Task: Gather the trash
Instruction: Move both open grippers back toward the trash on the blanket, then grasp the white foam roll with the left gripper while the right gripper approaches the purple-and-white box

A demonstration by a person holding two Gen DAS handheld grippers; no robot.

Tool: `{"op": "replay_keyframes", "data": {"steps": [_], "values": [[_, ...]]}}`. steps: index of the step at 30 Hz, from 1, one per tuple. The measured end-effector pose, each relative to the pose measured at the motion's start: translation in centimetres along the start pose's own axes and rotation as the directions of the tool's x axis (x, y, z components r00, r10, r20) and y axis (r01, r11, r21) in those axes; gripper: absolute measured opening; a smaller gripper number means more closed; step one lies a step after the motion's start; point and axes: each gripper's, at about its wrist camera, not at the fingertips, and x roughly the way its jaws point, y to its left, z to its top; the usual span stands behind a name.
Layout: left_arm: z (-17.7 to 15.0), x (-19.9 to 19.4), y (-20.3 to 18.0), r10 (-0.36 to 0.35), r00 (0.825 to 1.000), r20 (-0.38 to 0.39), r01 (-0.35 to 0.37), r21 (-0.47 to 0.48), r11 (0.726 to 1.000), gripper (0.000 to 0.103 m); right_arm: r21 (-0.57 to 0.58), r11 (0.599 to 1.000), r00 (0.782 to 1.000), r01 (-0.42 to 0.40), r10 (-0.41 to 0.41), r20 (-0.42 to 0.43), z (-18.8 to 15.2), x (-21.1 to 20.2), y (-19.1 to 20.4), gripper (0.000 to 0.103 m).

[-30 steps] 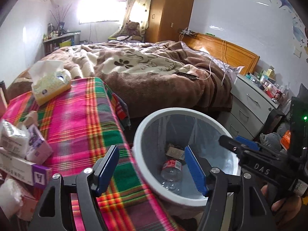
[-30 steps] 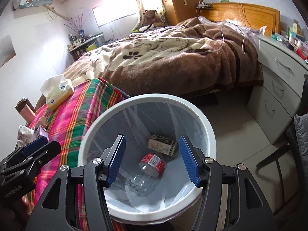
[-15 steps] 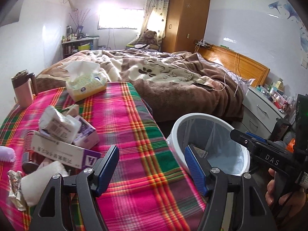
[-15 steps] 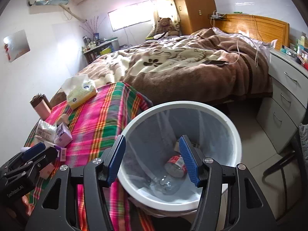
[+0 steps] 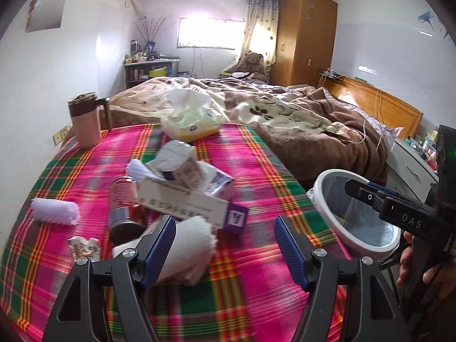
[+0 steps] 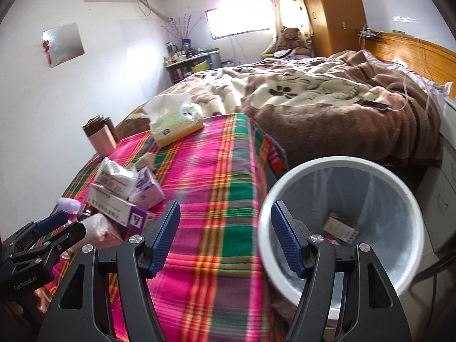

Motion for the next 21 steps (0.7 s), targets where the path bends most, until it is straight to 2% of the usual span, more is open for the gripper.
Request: {"op": "replay_keyframes", "data": {"steps": [6, 13, 17, 21], "values": [[-0.8, -0.2, 3.0, 0.025, 1.0, -0.019, -0.025, -0.002, 1.0, 0.071, 0.015, 0.996, 0.995, -0.088, 0.089, -0.043, -0.3, 2.0, 1.9, 0.068], [-1.7, 1.0, 5.1, 0.027, 0.997, -0.074, -0.025, 0.035, 0.999, 0.071, -0.051, 0.992, 0.989, -0.114, 0.108, -0.105, -0.7, 4.1, 4.4, 0.068], [-2.0, 2.1, 5.6, 0.029, 0.993, -0.116, -0.021, 0.068, 0.997, 0.071, -0.108, 0.989, 0.986, -0.105, 0.09, -0.138, -0.8, 5.0, 5.6, 0.068], [-2.0, 2.7, 5.6, 0.025, 0.993, -0.118, -0.011, 0.119, 0.993, 0.075, -0.133, 0.983, 0.981, -0.127, 0.105, -0.163, -0.6, 5.9, 6.3, 0.068]]}}
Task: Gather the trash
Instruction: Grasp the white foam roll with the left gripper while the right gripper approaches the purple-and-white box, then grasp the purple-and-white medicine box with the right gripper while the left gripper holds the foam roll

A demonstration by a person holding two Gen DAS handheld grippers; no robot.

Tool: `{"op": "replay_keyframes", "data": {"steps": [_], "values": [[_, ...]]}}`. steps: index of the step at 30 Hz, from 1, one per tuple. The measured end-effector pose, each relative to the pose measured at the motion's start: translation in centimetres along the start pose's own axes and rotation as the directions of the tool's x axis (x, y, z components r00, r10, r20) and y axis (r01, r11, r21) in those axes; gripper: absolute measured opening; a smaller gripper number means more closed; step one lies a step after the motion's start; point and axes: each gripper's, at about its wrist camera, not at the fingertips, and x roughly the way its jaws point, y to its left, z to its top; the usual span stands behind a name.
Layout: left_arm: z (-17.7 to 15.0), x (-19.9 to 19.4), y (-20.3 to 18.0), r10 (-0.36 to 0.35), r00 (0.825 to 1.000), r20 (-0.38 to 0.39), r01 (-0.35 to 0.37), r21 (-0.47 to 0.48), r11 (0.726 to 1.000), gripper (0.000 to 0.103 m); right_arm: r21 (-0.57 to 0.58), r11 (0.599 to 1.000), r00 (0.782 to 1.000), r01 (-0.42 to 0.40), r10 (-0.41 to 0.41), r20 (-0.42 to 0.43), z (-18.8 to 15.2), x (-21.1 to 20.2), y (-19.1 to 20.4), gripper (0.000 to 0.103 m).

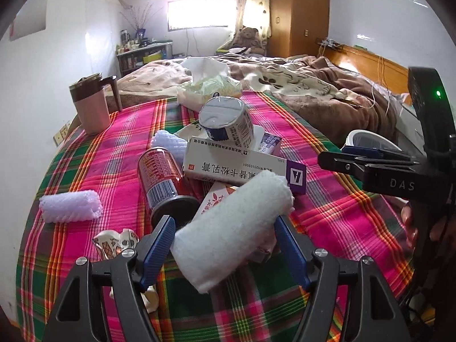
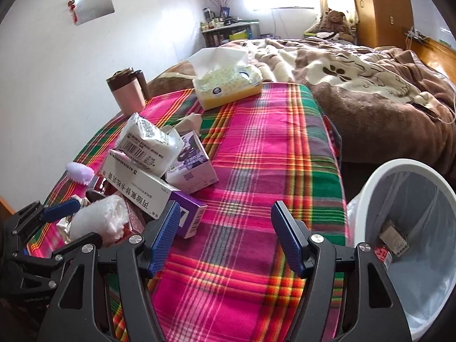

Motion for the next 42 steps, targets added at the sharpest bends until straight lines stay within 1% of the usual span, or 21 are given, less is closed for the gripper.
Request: {"op": "replay_keyframes", "data": {"steps": [1, 3, 5, 6, 7, 10, 12, 13, 17, 20, 21, 25, 27, 32, 35, 36, 37, 38, 40, 42], "values": [[0.0, 0.3, 0.1, 0.0, 1.0, -0.003, 0.0, 0.009, 1.0, 0.078, -0.007, 1.0, 1.0, -0.003, 0.003, -0.007, 0.1, 0.2, 0.2, 0.068], [0.0, 1.1, 0.5, 0.013, 0.999, -0.034, -0.013, 0.008, 1.0, 0.078, -0.028, 1.0, 1.0, -0.004, 0.004, -0.02, 0.3, 0.6, 0.6, 0.068], [-0.1, 1.6, 0.7, 0.029, 0.999, -0.045, -0.029, 0.015, 0.999, 0.078, -0.056, 0.998, 1.0, -0.011, 0.009, -0.025, 0.4, 1.0, 1.0, 0.068], [-0.2, 1.7, 1.0, 0.026, 0.999, -0.048, -0.025, 0.009, 1.0, 0.078, -0.068, 0.998, 0.999, -0.015, 0.012, -0.03, 0.4, 1.2, 1.3, 0.068], [-0.3, 1.7, 1.4, 0.006, 0.999, -0.048, -0.007, -0.008, 1.0, 0.078, -0.084, 0.996, 0.999, -0.024, 0.021, -0.035, 0.4, 1.4, 1.6, 0.068], [-0.5, 1.6, 2.3, 0.005, 0.999, -0.043, -0.007, -0.049, 0.999, 0.078, -0.109, 0.993, 0.998, -0.035, 0.03, -0.048, 0.5, 2.0, 2.3, 0.068], [-0.6, 1.5, 2.9, -0.011, 0.999, -0.038, 0.008, -0.076, 0.997, 0.07, -0.127, 0.991, 0.998, -0.043, 0.037, -0.049, 0.6, 2.3, 2.7, 0.068], [-0.7, 1.4, 3.2, -0.013, 0.999, -0.034, 0.01, -0.089, 0.996, 0.064, -0.14, 0.989, 0.998, -0.047, 0.041, -0.047, 0.6, 2.4, 3.0, 0.068], [-0.9, 1.0, 4.4, 0.004, 1.0, -0.026, -0.008, -0.127, 0.992, 0.047, -0.186, 0.981, 0.998, -0.05, 0.042, -0.048, 0.8, 2.8, 4.0, 0.068], [-1.1, 0.8, 4.9, 0.028, 0.999, -0.029, -0.032, -0.14, 0.99, 0.042, -0.218, 0.974, 0.997, -0.06, 0.05, -0.051, 0.8, 3.1, 4.5, 0.068], [-1.2, 0.7, 5.1, 0.039, 0.999, -0.031, -0.044, -0.145, 0.988, 0.041, -0.228, 0.972, 0.997, -0.064, 0.053, -0.058, 0.8, 3.3, 4.7, 0.068], [-1.6, 0.6, 6.0, 0.046, 0.998, -0.037, -0.052, -0.172, 0.984, 0.041, -0.262, 0.963, 0.995, -0.067, 0.046, -0.086, 0.6, 4.0, 5.1, 0.068], [-1.8, 0.6, 6.3, 0.052, 0.998, -0.037, -0.058, -0.183, 0.981, 0.041, -0.265, 0.96, 0.991, -0.089, 0.06, -0.116, 0.6, 4.5, 5.1, 0.068], [-1.9, 0.8, 6.6, 0.044, 0.998, -0.044, -0.052, -0.21, 0.976, 0.041, -0.295, 0.949, 0.987, -0.108, 0.068, -0.144, 0.2, 5.2, 5.7, 0.068], [-2.0, 0.8, 6.6, 0.041, 0.998, -0.044, -0.05, -0.217, 0.975, 0.041, -0.291, 0.95, 0.986, -0.116, 0.075, -0.148, 0.1, 5.3, 5.9, 0.068], [-2.0, 0.8, 6.5, 0.04, 0.998, -0.045, -0.049, -0.216, 0.975, 0.041, -0.288, 0.95, 0.986, -0.118, 0.079, -0.144, 0.1, 5.3, 5.9, 0.066], [-2.0, 0.9, 6.6, 0.042, 0.998, -0.048, -0.051, -0.217, 0.975, 0.041, -0.286, 0.95, 0.987, -0.121, 0.084, -0.139, 0.1, 5.2, 5.9, 0.061], [-2.0, 0.9, 6.6, 0.041, 0.998, -0.051, -0.051, -0.222, 0.974, 0.041, -0.287, 0.95, 0.988, -0.122, 0.088, -0.13, 0.2, 5.0, 5.9, 0.058], [-2.0, 0.9, 6.6, 0.039, 0.998, -0.051, -0.05, -0.229, 0.972, 0.041, -0.298, 0.947, 0.989, -0.119, 0.088, -0.116, 0.1, 4.6, 6.2, 0.05], [-1.9, 0.8, 6.5, 0.038, 0.998, -0.047, -0.048, -0.228, 0.973, 0.041, -0.311, 0.943, 0.99, -0.118, 0.086, -0.113, -0.1, 4.6, 6.4, 0.047]]}}
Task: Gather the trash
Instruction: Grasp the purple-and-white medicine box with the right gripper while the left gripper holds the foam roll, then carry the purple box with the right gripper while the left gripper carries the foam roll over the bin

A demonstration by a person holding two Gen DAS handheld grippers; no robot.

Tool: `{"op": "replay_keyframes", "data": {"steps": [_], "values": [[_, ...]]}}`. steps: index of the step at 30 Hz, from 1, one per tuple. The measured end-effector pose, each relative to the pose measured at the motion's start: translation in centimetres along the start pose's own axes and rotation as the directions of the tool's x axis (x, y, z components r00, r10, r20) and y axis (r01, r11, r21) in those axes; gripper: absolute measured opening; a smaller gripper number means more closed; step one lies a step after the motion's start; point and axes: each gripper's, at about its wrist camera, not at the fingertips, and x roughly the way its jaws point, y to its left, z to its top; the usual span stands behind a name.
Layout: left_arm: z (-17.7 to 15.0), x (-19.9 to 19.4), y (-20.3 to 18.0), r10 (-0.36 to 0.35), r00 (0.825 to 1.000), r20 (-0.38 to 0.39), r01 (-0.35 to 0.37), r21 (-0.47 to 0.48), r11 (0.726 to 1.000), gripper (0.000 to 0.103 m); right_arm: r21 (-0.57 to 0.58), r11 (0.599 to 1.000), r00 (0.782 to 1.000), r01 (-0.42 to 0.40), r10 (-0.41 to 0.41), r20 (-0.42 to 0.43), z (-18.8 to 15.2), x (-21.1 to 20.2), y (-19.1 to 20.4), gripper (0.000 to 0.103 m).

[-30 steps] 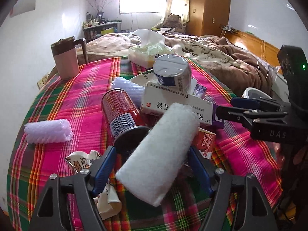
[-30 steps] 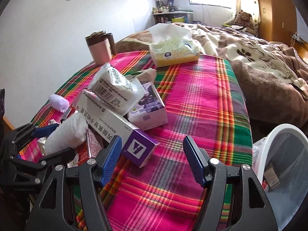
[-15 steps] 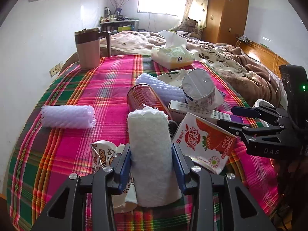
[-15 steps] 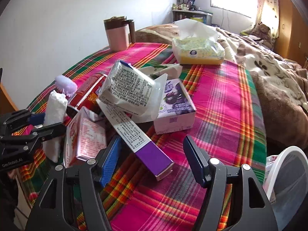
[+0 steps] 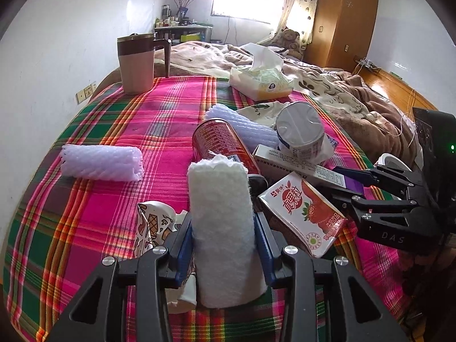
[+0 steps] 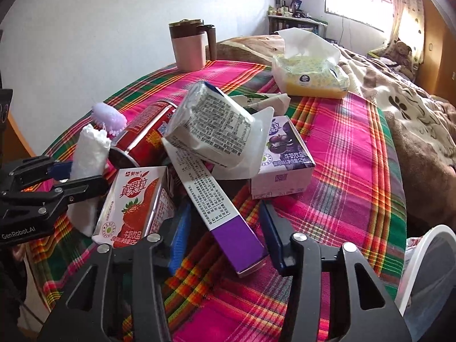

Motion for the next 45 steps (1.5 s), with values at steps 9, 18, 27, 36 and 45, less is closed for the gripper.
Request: {"op": "replay_keyframes", "data": {"steps": [9, 18, 27, 36, 45], "values": [[-0.1, -0.4, -0.7, 0.006, 1.0, 0.004, -0.006, 0.006, 1.0, 0.033, -0.02, 1.0, 1.0, 0.01, -0.009, 0.021, -0.5, -0.7, 0.8, 0.024], [-0.3, -1.2, -1.3, 0.003, 1.0, 0.015, -0.004, 0.009, 1.0, 0.033, 0.005, 1.0, 0.998, -0.022, 0.022, 0.056, -1.0, -1.8, 0.7, 0.024], [-0.5, -2.7, -2.3, -0.001, 0.999, 0.045, 0.0, 0.011, 1.0, 0.033, 0.038, 0.999, 0.994, -0.039, 0.035, 0.1, -1.8, -3.7, 0.4, 0.024], [-0.2, -4.4, -4.4, -0.019, 0.997, 0.071, 0.016, 0.038, 0.999, 0.033, 0.079, 0.996, 0.988, -0.047, 0.035, 0.148, -2.8, -6.2, -0.6, 0.024], [0.5, -5.2, -8.1, -0.071, 0.993, 0.097, 0.063, 0.081, 0.995, 0.033, 0.134, 0.991, 0.98, 0.019, -0.045, 0.192, -4.0, -9.3, -2.8, 0.024]]}}
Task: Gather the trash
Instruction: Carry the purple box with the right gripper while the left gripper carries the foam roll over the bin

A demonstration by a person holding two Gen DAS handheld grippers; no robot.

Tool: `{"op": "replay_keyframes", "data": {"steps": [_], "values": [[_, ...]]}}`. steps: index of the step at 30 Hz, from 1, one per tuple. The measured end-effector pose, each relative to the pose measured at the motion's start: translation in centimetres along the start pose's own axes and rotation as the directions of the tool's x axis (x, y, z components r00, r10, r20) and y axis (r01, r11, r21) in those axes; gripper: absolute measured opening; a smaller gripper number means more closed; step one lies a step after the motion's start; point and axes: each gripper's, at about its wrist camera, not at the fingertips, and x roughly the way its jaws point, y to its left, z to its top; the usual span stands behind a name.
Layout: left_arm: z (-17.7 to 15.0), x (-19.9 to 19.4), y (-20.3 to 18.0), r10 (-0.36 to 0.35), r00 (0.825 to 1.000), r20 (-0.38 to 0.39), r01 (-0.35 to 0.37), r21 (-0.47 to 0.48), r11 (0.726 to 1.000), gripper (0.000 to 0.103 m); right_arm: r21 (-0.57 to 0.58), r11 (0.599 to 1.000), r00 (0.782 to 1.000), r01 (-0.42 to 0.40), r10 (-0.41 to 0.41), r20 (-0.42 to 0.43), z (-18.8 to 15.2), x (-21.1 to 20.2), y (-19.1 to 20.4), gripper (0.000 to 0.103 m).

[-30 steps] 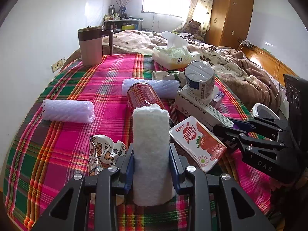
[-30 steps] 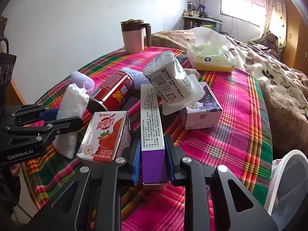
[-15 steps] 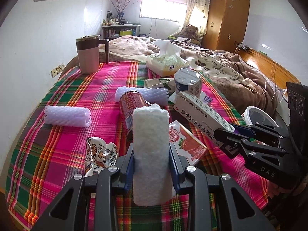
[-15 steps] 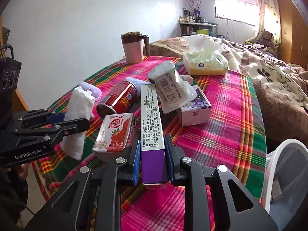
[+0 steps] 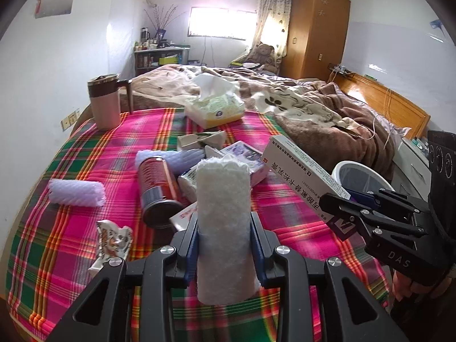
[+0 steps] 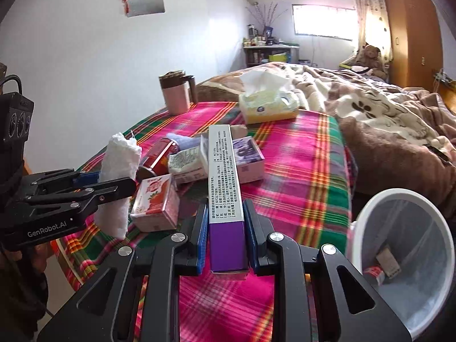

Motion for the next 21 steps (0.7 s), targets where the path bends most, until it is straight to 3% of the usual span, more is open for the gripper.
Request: {"op": "replay_keyframes", "data": {"steps": [9, 21], "values": [[1.5, 0.8, -5.1, -0.08, 0.997, 0.016, 0.079, 0.056, 0.995, 0.033, 0.077, 0.991, 0.993, 0.108, -0.111, 0.039, -0.7, -3.2, -3.7, 0.024], [3.6, 3.2, -12.9, -0.208, 0.978, 0.007, 0.205, 0.137, 0.969, 0.033, 0.206, 0.941, 0.959, 0.268, -0.282, 0.042, -1.9, -6.4, -9.3, 0.024]]}}
